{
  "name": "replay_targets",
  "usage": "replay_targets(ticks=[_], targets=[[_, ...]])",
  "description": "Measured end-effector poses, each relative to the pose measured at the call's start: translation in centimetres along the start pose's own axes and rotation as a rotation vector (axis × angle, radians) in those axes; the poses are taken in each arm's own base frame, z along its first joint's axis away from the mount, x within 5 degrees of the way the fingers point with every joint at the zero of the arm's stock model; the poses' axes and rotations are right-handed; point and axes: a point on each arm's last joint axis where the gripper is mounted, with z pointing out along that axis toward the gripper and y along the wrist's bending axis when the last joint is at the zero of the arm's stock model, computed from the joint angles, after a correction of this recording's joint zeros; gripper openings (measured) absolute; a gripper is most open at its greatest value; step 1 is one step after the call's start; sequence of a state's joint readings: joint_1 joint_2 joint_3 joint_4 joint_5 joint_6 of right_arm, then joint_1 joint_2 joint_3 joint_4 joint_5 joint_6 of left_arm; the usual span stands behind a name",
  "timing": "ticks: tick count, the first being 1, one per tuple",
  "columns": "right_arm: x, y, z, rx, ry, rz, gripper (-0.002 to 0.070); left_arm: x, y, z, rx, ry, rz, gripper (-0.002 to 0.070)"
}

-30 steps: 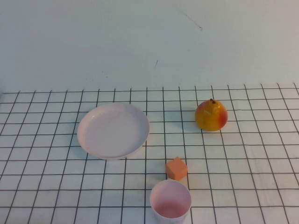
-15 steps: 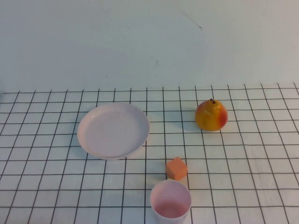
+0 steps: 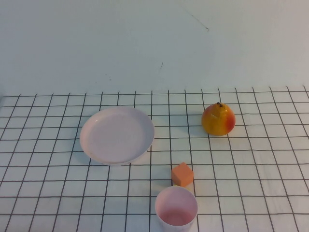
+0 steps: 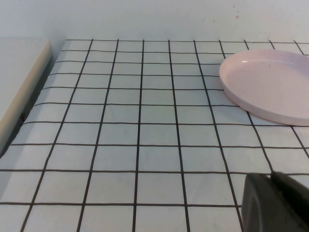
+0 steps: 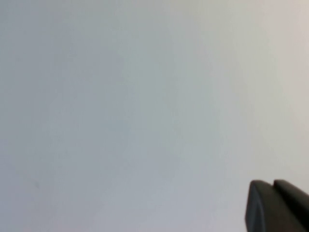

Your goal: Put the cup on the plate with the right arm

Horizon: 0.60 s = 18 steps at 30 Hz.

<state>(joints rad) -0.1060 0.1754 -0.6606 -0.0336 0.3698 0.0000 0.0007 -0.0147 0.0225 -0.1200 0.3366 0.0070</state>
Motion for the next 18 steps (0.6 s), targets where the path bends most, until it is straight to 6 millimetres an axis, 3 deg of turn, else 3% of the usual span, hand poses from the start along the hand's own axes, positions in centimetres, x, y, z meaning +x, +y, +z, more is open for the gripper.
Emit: replay_targets(ticks=[5, 9, 14, 18], targets=[[0.1, 1.0, 1.9, -0.144, 0.313, -0.187, 0.0018, 0.0, 0.0, 0.0, 0.000, 0.000, 0.000, -0.0002], [0.7, 2.2, 4.0, -0.327, 0.524, -0.223, 0.0018, 0.0, 0.0, 0.0, 0.000, 0.000, 0.000, -0.0002], [2.7, 3.3, 8.0, -0.550, 0.814, -0.280, 0.0018, 0.0, 0.0, 0.0, 0.000, 0.000, 0.000, -0.0002], [3.7, 3.8, 11.1, -0.661, 0.890, -0.366, 0.0018, 0.0, 0.0, 0.0, 0.000, 0.000, 0.000, -0.0002]])
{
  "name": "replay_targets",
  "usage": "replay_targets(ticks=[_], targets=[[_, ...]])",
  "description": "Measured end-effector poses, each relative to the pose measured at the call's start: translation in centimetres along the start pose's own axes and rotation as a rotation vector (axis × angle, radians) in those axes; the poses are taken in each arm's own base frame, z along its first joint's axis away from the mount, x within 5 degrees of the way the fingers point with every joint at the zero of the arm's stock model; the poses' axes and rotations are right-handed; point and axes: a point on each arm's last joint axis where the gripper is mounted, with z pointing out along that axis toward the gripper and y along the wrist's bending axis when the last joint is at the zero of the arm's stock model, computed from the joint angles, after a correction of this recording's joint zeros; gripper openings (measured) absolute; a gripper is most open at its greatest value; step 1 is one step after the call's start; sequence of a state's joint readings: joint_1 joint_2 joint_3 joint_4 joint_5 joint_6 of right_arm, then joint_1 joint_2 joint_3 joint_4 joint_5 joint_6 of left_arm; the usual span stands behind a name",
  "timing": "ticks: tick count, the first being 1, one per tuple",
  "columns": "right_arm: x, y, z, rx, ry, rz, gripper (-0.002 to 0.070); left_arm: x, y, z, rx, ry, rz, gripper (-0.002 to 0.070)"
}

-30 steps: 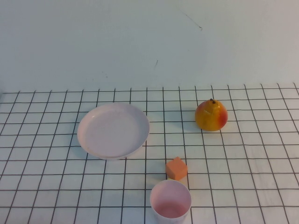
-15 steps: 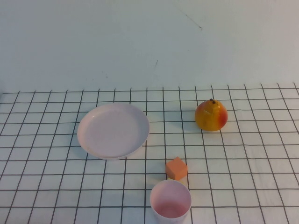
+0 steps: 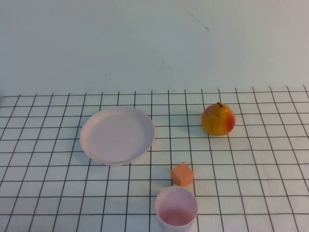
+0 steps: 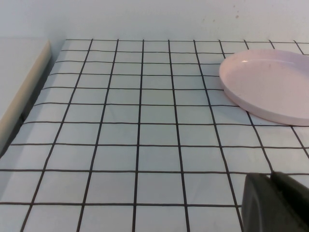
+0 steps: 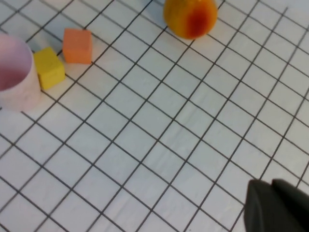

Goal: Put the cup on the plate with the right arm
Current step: Pick up the cup from the table

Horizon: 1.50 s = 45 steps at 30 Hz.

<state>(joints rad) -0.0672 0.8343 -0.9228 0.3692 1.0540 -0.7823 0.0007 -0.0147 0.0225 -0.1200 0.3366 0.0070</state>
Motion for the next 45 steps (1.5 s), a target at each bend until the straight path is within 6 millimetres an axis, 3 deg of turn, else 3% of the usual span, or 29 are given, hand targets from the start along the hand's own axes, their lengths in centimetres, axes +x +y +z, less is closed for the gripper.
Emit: replay_targets(ticks=[5, 10, 17, 22, 25, 31, 36, 45], targets=[[-1.6, -1.9, 3.6, -0.140, 0.092, -0.055, 0.0018, 0.0, 0.0, 0.0, 0.000, 0.000, 0.000, -0.0002], [-3.0, -1.5, 7.0, -0.293, 0.231, -0.120, 0.0018, 0.0, 0.0, 0.0, 0.000, 0.000, 0.000, -0.0002], [-5.2, 3.7, 11.8, -0.400, 0.390, -0.369, 0.0018, 0.0, 0.0, 0.0, 0.000, 0.000, 0.000, -0.0002], [-7.0, 7.7, 14.5, -0.436, 0.366, -0.475, 0.0031, 0.0, 0.0, 0.0, 0.000, 0.000, 0.000, -0.0002], [-8.1, 9.5, 16.2, -0.466, 0.321, -0.478, 0.0087, 0.0, 0.0, 0.0, 0.000, 0.000, 0.000, -0.0003], [-10.0, 10.9, 19.5, -0.501, 0.239, -0.394, 0.0310, 0.0, 0.0, 0.0, 0.000, 0.000, 0.000, -0.0003], [-9.6, 11.4, 22.6, -0.516, 0.293, -0.372, 0.0375, 0.0, 0.0, 0.0, 0.000, 0.000, 0.000, -0.0003], [-7.1, 12.2, 27.5, -0.554, 0.434, -0.343, 0.0373, 0.0, 0.0, 0.0, 0.000, 0.000, 0.000, -0.0003]])
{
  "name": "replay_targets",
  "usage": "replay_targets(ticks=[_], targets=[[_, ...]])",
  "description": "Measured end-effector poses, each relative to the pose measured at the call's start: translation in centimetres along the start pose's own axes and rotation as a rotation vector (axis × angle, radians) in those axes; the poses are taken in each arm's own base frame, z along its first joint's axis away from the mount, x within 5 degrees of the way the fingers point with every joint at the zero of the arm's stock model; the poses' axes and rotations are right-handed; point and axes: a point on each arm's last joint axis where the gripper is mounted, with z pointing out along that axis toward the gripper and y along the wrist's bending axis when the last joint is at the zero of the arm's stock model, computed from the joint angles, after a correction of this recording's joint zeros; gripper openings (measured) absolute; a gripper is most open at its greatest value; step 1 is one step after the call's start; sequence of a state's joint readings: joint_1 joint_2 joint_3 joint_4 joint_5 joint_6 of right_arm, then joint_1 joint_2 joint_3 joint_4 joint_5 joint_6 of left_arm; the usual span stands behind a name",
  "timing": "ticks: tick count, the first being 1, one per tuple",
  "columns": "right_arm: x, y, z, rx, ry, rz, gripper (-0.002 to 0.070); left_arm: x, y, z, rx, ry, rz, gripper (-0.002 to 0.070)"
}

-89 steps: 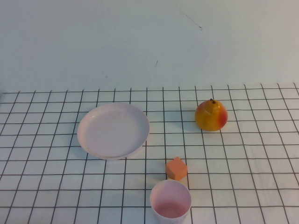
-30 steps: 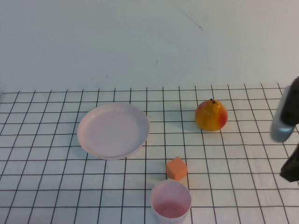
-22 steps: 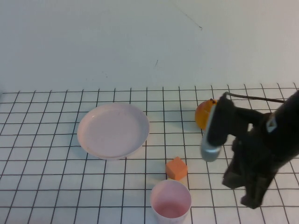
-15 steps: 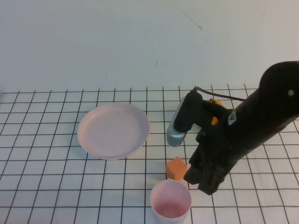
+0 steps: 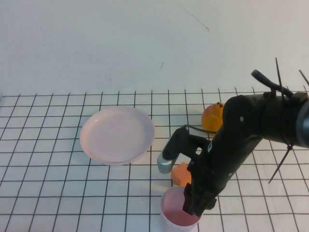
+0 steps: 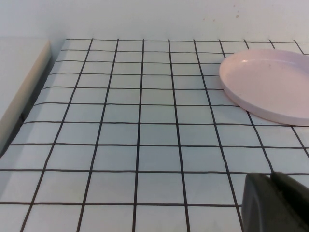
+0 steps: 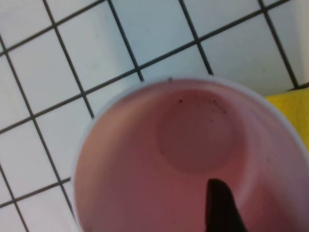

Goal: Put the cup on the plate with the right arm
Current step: Pick up the cup from the table, then place the cup on the plate

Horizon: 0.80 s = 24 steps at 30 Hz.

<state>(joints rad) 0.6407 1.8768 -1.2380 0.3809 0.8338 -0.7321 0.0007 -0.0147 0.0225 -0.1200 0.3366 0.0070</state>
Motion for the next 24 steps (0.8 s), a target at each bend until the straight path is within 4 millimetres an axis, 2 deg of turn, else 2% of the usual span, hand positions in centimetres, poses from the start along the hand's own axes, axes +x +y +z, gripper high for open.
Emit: replay_targets(ticks=[2, 7, 9, 15, 24], targets=[[0.1, -0.1, 0.5, -0.007, 0.013, 0.005, 0.0330, 0.0, 0.0, 0.0, 0.000, 0.000, 0.000, -0.0003], [0.0, -0.2, 0.7, -0.010, 0.010, 0.004, 0.0092, 0.0, 0.0, 0.0, 0.000, 0.000, 0.000, -0.0003], [-0.2, -0.2, 0.6, -0.016, -0.001, 0.003, 0.0041, 0.0, 0.0, 0.0, 0.000, 0.000, 0.000, -0.0003], [-2.3, -0.2, -0.9, -0.017, -0.105, -0.024, 0.0021, 0.0, 0.0, 0.0, 0.000, 0.000, 0.000, -0.0003], [-8.4, -1.7, -5.6, 0.131, -0.466, -0.047, 0.0021, 0.0, 0.0, 0.0, 0.000, 0.000, 0.000, -0.0003]])
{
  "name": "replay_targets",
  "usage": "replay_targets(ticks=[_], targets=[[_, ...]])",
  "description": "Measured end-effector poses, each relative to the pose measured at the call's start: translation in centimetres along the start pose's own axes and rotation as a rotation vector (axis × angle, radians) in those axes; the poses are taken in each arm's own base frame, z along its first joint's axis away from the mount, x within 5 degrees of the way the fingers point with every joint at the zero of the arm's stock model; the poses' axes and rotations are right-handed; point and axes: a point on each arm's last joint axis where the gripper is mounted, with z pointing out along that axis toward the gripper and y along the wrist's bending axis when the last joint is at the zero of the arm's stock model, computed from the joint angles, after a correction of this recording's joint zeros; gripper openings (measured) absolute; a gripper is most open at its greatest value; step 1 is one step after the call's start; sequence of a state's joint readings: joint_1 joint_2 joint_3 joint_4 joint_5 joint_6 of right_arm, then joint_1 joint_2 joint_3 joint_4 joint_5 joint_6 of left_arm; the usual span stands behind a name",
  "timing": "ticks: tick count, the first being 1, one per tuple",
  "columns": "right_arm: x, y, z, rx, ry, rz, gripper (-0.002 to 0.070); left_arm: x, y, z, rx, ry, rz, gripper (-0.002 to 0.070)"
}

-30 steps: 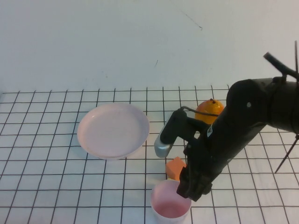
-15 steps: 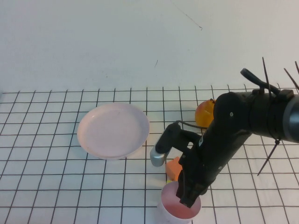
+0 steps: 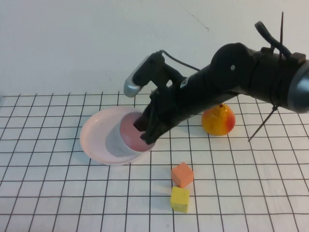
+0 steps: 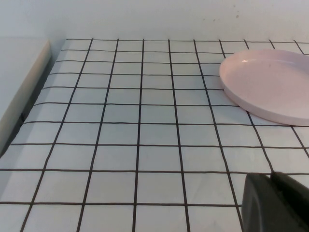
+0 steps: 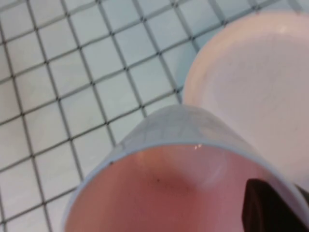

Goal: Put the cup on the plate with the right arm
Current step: Place the cup on the plate

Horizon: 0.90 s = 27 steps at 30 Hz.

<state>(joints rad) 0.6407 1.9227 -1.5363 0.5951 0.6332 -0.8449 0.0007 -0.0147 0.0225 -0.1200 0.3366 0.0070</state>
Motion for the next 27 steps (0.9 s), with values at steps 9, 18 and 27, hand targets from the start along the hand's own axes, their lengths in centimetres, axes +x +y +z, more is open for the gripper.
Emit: replay_targets(ticks=[9, 18, 27], targets=[[-3.4, -2.7, 2.9, 0.059, -0.079, -0.094, 0.0021, 0.0, 0.0, 0.0, 0.000, 0.000, 0.000, -0.0003], [-3.0, -5.3, 7.6, 0.112, 0.006, -0.188, 0.0021, 0.0, 0.0, 0.0, 0.000, 0.000, 0.000, -0.0003], [-1.6, -6.8, 10.6, 0.142, 0.112, -0.250, 0.0021, 0.0, 0.0, 0.0, 0.000, 0.000, 0.000, -0.0003]])
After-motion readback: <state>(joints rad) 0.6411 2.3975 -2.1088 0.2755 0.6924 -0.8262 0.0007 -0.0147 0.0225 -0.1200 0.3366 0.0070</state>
